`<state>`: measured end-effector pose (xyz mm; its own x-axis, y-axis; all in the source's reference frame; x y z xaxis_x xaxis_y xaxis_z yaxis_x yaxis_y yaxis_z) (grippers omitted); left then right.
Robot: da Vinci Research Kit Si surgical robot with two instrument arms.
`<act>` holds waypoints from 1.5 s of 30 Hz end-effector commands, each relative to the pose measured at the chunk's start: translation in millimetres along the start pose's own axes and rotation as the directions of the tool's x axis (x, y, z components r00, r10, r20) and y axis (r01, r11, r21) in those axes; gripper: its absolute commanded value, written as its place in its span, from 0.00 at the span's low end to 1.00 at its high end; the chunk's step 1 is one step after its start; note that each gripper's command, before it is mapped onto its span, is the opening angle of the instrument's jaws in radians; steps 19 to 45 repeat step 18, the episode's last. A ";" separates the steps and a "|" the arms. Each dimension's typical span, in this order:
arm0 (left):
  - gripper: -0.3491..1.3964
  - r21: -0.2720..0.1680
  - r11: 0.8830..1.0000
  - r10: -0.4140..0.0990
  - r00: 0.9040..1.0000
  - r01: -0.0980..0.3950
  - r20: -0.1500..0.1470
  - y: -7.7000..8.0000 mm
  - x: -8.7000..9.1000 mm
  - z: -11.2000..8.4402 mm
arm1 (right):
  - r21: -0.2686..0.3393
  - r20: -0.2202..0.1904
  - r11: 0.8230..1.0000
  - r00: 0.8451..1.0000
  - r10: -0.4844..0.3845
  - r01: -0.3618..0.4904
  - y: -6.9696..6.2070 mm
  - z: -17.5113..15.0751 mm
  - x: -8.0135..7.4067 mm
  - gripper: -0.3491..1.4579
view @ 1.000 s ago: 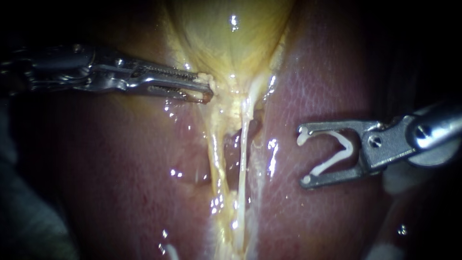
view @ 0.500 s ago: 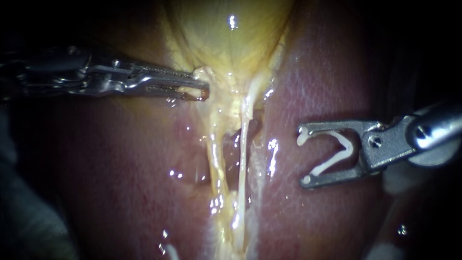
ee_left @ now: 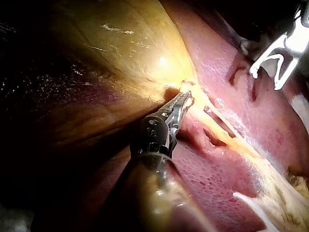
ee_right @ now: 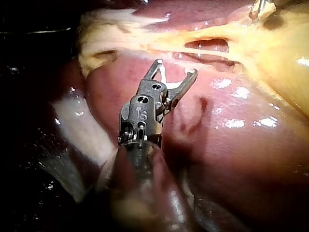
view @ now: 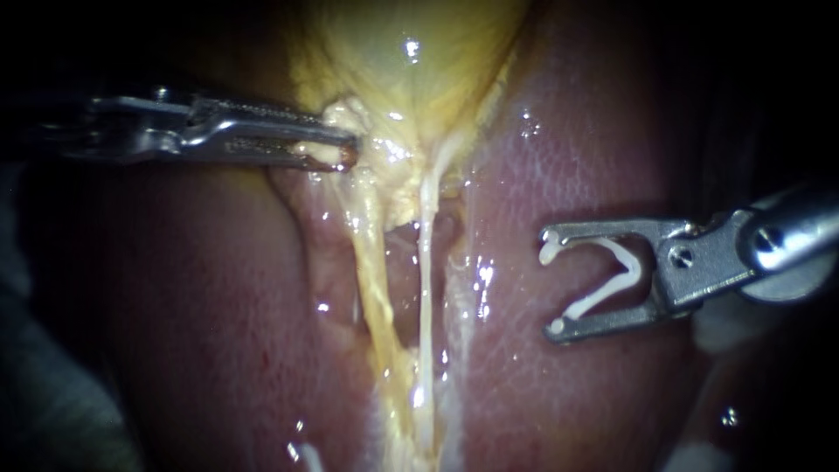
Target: Grabbing gallbladder
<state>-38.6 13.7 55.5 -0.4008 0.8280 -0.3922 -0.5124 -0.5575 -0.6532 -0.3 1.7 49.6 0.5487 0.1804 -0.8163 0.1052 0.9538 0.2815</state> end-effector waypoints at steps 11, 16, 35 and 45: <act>0.00 0.003 1.000 -0.007 1.000 0.007 -0.022 0.4 0.9 -1.3 | 0.000 0.000 1.000 1.000 0.000 0.000 0.0 0.0 0.0 0.47; 0.00 0.003 1.000 -0.007 1.000 0.007 -0.022 0.4 1.0 -1.2 | 0.000 0.000 1.000 1.000 0.000 0.000 0.0 0.0 0.0 0.47; 0.00 0.004 1.000 -0.007 1.000 0.007 -0.022 0.4 1.0 -1.0 | 0.000 0.000 1.000 1.000 0.000 0.000 0.0 0.0 0.0 0.47; 0.00 0.004 1.000 -0.007 1.000 0.007 -0.022 0.4 1.0 -1.0 | 0.000 0.000 1.000 1.000 0.000 0.000 0.0 0.0 0.0 0.47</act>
